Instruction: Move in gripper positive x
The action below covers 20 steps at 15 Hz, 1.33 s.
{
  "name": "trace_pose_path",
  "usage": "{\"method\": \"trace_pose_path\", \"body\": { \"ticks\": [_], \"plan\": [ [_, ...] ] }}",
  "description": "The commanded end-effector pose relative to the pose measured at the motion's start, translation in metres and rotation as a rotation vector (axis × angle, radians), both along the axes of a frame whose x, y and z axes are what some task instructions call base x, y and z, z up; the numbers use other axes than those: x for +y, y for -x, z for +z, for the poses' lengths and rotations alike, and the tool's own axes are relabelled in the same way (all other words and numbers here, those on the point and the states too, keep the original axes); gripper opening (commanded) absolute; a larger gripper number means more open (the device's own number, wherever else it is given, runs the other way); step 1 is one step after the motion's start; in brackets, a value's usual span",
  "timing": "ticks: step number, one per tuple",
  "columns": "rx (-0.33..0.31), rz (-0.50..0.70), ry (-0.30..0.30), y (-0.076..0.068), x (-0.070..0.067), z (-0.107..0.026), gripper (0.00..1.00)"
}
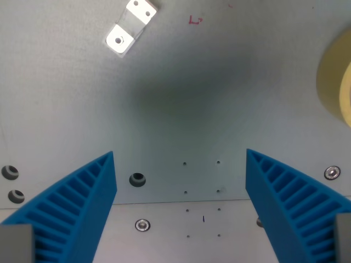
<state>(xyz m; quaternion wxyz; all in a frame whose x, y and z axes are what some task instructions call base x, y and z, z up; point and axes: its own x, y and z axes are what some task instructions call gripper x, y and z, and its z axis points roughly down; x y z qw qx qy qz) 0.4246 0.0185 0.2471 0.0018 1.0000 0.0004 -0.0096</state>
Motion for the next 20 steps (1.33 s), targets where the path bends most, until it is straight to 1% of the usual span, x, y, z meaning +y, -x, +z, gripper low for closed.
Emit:
{"method": "trace_pose_path", "body": {
  "ticks": [1, 20],
  "plan": [
    [-0.006, 0.0, 0.0, -0.005, 0.0, 0.002, 1.0],
    [-0.006, 0.0, 0.0, -0.1, 0.0, 0.001, 1.0]
  ]
}}
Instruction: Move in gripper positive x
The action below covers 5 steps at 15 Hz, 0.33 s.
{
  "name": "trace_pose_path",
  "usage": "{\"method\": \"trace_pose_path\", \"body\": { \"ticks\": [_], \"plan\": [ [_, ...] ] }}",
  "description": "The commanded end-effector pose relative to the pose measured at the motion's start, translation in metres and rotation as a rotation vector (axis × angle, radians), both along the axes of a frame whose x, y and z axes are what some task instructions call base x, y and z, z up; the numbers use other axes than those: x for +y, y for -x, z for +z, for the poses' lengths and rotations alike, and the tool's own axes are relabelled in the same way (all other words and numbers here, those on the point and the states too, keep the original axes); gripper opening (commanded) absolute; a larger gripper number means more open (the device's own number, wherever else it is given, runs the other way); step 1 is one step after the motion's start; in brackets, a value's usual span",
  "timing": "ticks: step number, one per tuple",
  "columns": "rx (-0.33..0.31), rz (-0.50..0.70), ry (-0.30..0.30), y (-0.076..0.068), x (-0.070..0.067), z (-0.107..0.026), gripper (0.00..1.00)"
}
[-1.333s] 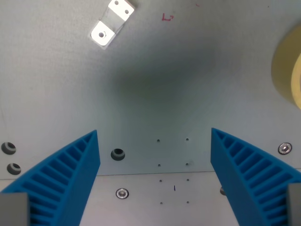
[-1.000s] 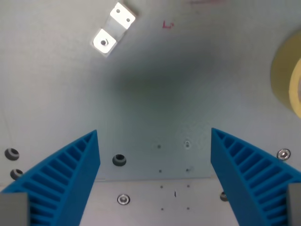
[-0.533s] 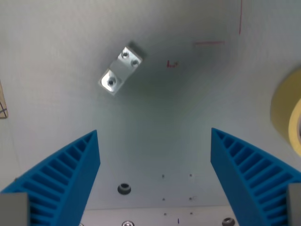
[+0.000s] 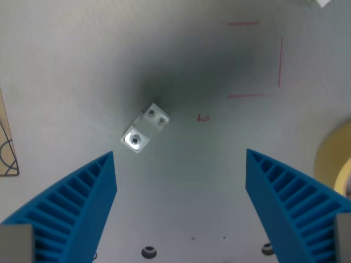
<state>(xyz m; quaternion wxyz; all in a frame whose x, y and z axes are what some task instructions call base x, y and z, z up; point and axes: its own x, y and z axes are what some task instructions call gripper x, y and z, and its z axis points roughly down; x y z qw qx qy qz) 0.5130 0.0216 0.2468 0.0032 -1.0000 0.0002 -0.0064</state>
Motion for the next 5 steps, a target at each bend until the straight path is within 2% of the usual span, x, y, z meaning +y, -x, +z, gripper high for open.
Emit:
{"method": "trace_pose_path", "body": {
  "ticks": [1, 5],
  "plan": [
    [0.026, 0.001, 0.01, -0.017, -0.003, 0.001, 1.0],
    [0.026, 0.001, 0.01, -0.037, -0.003, 0.001, 1.0]
  ]
}}
